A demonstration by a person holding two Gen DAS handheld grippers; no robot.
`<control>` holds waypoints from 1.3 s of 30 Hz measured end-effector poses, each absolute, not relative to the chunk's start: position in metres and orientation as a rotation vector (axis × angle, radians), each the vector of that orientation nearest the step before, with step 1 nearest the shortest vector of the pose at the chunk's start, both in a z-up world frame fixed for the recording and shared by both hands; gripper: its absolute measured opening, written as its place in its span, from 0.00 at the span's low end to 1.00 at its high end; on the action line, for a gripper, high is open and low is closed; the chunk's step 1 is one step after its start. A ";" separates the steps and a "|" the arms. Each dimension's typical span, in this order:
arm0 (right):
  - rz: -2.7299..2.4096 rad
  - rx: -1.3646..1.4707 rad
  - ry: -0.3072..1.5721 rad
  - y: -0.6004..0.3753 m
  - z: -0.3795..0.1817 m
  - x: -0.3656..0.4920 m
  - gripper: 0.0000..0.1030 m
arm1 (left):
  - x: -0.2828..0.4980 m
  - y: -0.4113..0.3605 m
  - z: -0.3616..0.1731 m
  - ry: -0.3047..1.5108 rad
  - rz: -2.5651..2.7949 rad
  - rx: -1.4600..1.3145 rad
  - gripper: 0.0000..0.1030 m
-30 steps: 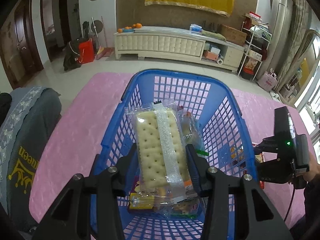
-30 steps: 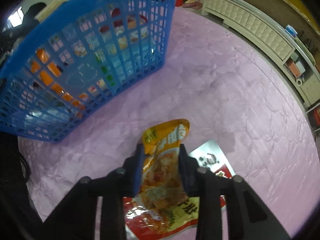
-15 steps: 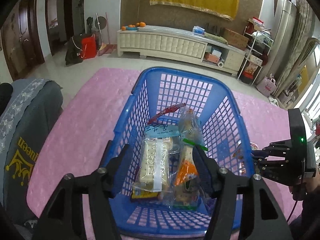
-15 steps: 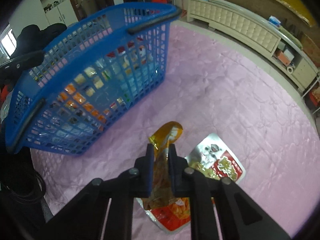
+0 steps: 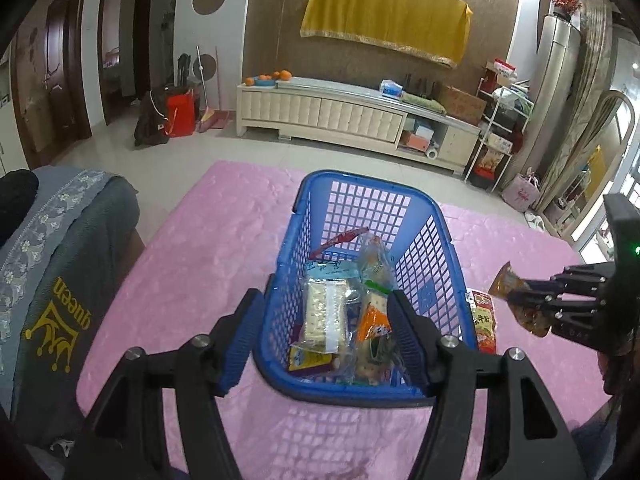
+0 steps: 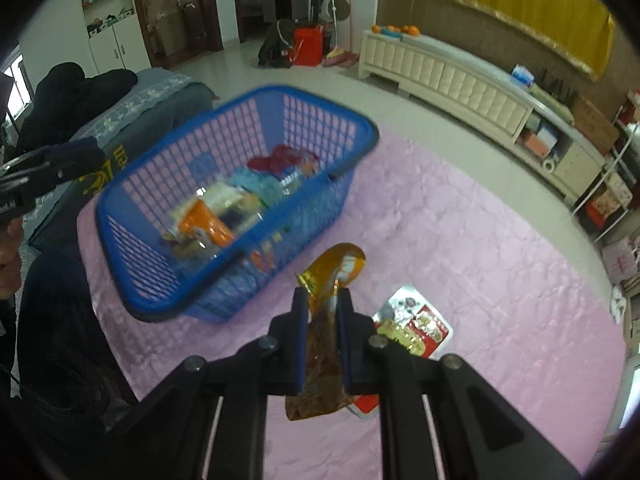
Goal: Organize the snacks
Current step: 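Carry the yellow snack pack into the basket and open the right gripper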
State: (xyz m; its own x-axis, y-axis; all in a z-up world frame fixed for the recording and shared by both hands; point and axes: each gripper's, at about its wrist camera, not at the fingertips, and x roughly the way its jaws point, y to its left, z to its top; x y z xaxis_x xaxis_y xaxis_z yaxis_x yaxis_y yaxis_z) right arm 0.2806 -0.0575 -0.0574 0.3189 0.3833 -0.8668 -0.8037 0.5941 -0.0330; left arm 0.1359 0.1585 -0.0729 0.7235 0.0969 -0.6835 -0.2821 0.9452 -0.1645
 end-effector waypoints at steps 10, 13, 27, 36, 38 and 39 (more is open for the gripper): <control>0.857 -0.574 0.886 -0.009 -0.031 0.251 0.16 | 0.117 0.184 -0.067 0.719 0.214 -0.239 0.62; 0.863 -0.594 0.893 0.007 -0.032 0.247 0.16 | 0.117 0.188 -0.066 0.720 0.204 -0.228 0.62; 0.900 -0.698 0.963 0.061 -0.072 0.234 0.17 | 0.113 0.212 -0.088 0.736 0.221 -0.301 0.62; 0.863 -0.717 0.985 0.068 -0.090 0.236 0.17 | 0.109 0.204 -0.093 0.742 0.205 -0.282 0.62; 0.855 -0.717 0.984 0.070 -0.091 0.236 0.20 | 0.108 0.204 -0.093 0.740 0.201 -0.287 0.62; 0.854 -0.715 0.984 0.070 -0.091 0.236 0.21 | 0.107 0.204 -0.092 0.739 0.198 -0.290 0.62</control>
